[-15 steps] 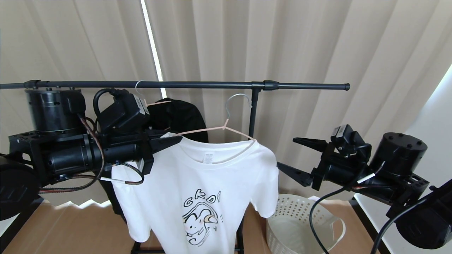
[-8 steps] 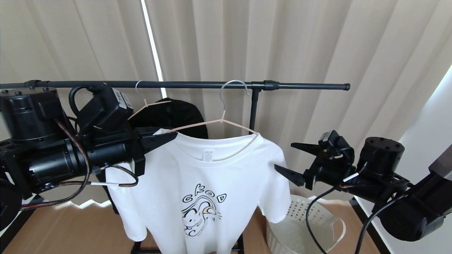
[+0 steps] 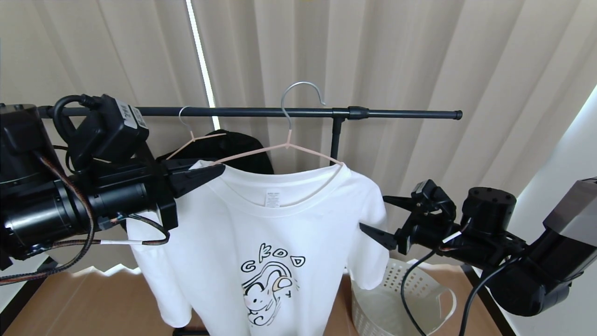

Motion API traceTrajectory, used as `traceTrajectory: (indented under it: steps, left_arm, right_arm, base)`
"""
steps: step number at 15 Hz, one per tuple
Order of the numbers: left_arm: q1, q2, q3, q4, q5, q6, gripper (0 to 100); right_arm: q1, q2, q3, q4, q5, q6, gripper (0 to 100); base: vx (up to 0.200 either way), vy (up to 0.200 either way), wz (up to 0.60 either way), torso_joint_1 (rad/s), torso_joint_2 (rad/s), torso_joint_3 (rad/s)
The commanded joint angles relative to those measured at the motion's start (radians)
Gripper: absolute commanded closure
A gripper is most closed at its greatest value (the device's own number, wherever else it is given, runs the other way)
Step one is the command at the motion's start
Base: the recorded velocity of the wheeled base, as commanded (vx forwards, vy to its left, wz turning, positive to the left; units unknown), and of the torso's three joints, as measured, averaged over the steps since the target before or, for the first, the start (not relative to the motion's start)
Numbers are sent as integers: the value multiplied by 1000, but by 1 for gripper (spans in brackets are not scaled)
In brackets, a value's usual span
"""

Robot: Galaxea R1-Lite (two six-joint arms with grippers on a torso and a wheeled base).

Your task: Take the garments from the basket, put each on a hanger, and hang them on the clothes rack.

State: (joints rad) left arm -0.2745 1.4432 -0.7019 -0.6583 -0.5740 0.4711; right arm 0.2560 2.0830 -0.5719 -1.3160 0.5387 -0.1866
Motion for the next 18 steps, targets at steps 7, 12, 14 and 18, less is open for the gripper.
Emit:
traceTrajectory:
  steps: [7,12,14,18]
  left_arm:
    - [1,-61,27,-1,0,-12,100]
    - [32,-78,33,-1,0,-14,100]
    - [32,-89,35,-1,0,-28,100]
    - [32,-92,47,-1,0,-40,100]
  right_arm:
    - [0,29,-20,-3,-31,1,100]
    - [-34,16,-29,-2,-29,3,100]
    - [-40,16,-29,-2,-29,4,100]
    - [-38,6,-28,4,-29,4,100]
  base:
    - [0,0,0,0,0,0]
    - [0,0,0,0,0,0]
    - [0,0,0,0,0,0]
    - [0,0,0,0,0,0]
